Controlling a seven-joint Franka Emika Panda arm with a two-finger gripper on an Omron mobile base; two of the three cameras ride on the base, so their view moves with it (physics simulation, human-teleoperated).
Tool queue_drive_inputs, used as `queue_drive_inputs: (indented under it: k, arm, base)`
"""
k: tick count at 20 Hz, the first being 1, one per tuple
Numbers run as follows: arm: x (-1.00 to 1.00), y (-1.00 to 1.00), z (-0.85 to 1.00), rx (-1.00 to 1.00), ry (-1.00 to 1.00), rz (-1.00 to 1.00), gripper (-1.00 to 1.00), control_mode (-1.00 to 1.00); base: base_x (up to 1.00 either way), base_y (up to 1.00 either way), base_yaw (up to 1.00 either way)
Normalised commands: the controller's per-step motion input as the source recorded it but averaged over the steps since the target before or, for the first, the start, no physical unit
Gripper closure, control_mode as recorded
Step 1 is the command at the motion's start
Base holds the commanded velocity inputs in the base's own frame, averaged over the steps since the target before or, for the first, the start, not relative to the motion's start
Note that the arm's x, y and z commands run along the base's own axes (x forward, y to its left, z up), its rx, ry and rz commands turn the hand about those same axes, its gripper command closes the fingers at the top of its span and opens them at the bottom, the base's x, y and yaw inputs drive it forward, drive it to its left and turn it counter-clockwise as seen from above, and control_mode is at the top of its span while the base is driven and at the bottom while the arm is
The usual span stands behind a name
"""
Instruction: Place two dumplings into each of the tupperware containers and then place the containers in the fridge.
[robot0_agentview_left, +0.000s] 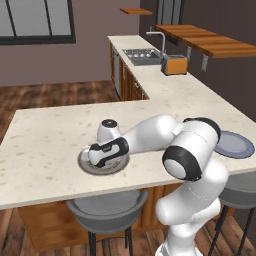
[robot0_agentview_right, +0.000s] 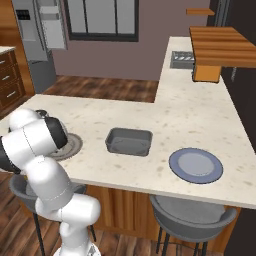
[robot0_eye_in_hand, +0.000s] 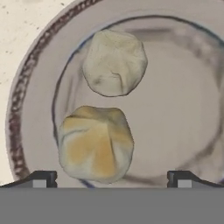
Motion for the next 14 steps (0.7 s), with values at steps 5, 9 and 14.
queue_drive_inputs:
  k: [5,9,14]
  arm:
    - [0.11,0.19,-0.04,0.00,0.00,0.00,-1.00,-1.00]
    - [0.09,0.12,-0.20,0.00,0.00,0.00,-1.00,-1.00]
    - [0.15,0.00,-0.18,0.00,0.00,0.00,-1.00,-1.00]
  base:
    - [0.00,0.00,0.00]
    - [0.00,0.00,0.00]
    - [0.00,0.00,0.00]
